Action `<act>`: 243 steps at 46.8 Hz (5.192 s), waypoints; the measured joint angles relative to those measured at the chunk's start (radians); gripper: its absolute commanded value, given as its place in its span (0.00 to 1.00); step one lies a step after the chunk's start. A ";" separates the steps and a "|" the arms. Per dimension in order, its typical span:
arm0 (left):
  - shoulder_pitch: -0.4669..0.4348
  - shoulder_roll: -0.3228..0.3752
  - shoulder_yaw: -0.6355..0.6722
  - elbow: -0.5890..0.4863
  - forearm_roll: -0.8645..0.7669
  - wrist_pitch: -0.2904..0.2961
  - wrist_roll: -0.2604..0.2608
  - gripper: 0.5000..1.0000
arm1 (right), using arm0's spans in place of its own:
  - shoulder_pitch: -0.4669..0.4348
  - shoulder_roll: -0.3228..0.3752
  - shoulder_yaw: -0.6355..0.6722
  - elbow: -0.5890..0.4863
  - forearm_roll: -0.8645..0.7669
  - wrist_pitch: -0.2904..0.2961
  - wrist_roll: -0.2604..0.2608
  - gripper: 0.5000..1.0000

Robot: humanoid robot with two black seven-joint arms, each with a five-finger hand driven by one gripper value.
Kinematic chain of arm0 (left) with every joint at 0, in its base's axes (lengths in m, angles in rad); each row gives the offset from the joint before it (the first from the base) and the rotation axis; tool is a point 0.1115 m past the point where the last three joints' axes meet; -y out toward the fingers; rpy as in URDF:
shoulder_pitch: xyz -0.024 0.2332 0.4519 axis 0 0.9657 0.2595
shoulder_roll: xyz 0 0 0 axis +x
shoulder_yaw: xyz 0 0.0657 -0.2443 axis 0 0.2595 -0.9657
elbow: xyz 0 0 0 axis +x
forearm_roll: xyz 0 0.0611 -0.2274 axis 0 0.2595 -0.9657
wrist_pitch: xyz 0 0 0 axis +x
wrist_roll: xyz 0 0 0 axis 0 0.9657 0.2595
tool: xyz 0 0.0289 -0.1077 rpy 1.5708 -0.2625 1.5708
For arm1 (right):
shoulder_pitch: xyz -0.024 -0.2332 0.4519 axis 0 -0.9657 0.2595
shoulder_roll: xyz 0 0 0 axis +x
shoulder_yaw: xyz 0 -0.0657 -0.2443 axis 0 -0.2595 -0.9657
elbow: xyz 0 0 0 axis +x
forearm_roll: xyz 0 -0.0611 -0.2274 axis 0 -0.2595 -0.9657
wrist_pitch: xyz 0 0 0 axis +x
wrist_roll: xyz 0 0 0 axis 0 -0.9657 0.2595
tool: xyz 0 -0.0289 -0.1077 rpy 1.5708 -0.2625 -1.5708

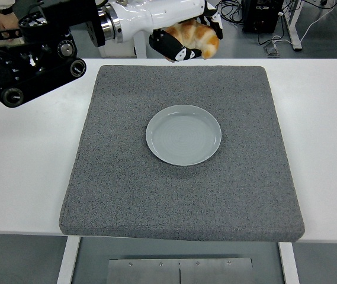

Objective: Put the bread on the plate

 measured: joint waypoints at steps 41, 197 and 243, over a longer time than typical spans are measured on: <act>0.182 -0.189 0.094 0.188 0.077 0.052 -0.003 0.00 | 0.000 0.000 0.000 0.000 0.000 0.001 0.000 1.00; 0.332 -0.195 -0.203 0.490 -1.000 -0.006 -0.152 0.95 | 0.000 0.000 0.000 0.000 0.000 0.000 0.000 1.00; 0.450 -0.372 -0.457 0.747 -1.276 -0.096 -0.016 0.95 | 0.000 0.000 0.001 0.002 0.000 0.003 0.000 1.00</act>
